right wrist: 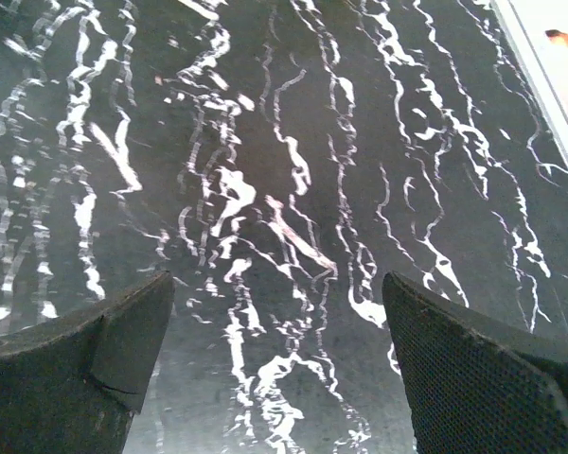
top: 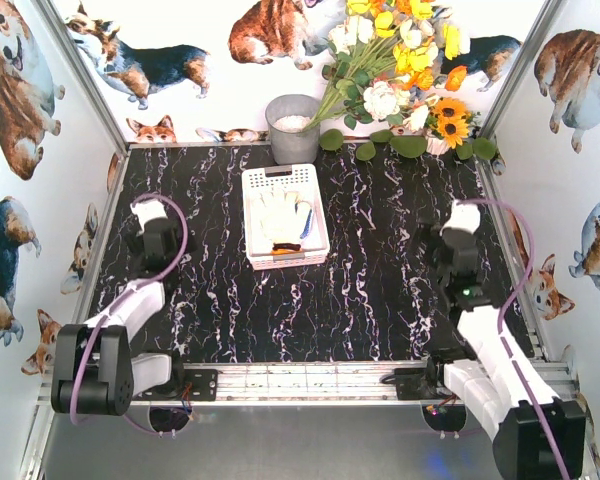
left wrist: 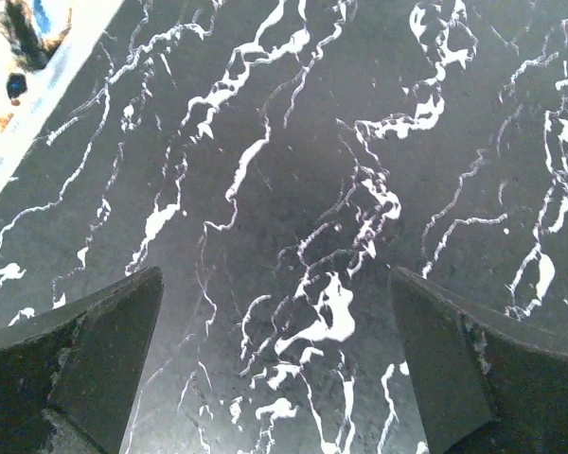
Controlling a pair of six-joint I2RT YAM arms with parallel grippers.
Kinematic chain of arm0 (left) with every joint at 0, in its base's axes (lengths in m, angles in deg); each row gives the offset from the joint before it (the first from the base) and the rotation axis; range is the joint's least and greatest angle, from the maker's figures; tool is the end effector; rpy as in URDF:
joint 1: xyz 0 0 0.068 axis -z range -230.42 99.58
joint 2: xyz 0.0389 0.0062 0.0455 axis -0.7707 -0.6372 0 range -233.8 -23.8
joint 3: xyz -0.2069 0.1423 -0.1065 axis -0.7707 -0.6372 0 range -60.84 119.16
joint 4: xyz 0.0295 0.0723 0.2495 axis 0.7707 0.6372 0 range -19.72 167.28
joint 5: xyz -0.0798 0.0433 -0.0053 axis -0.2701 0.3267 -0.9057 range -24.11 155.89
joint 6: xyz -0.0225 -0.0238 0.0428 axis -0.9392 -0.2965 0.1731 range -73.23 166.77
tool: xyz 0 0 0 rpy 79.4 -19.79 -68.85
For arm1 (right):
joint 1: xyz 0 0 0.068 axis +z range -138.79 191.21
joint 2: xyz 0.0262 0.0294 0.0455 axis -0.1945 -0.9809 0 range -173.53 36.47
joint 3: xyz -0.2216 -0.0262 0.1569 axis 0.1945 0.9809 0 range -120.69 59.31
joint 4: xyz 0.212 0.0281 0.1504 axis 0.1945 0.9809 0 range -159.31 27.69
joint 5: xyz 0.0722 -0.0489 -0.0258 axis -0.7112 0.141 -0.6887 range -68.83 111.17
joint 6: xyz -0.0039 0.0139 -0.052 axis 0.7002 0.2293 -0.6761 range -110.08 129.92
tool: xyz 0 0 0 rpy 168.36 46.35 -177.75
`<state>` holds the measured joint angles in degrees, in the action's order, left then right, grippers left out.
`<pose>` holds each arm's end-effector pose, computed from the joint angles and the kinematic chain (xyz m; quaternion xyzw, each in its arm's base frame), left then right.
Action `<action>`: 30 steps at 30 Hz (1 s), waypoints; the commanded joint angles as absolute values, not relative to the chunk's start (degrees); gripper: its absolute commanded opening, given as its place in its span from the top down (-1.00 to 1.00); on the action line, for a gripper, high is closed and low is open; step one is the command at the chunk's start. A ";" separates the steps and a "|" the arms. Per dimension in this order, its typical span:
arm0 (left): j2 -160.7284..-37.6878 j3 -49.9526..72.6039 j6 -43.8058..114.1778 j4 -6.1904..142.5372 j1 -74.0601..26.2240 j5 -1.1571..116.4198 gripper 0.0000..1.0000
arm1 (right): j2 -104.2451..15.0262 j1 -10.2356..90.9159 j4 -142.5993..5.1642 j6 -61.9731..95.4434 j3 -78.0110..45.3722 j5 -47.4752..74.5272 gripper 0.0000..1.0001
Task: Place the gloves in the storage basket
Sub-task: Reset both arms
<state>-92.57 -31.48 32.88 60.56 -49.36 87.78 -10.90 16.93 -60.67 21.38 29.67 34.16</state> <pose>0.2451 0.0088 0.1974 -0.1896 0.8330 0.0986 0.5103 0.1901 0.0110 0.2419 0.1018 0.8402 -0.0168 0.5323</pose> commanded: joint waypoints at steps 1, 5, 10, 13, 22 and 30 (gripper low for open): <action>-93.49 -38.81 36.84 36.11 -49.36 92.34 -0.99 | -9.21 16.75 -79.86 14.49 38.64 40.89 -0.89; -100.22 -44.06 41.16 20.47 -49.42 88.00 -0.99 | -12.49 16.75 -96.88 12.57 47.29 39.43 -0.94; -107.73 -42.55 47.62 13.25 -49.50 80.01 -0.99 | -26.20 16.75 -109.72 9.68 47.06 35.37 -0.99; -113.31 -44.03 49.67 4.99 -49.33 76.58 -0.99 | -38.03 16.75 -116.18 8.13 44.45 32.08 -0.99; -113.26 -44.21 46.41 5.16 -47.00 91.69 -0.99 | -47.85 15.17 -122.09 8.62 42.25 29.14 -0.99; -113.17 -44.43 46.41 4.88 -46.99 91.73 -0.99 | -46.53 13.87 -115.44 10.09 39.94 27.26 -0.99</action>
<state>-113.05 -43.96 46.89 7.43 -47.48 90.19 -47.16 15.16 -112.82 9.84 42.23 28.72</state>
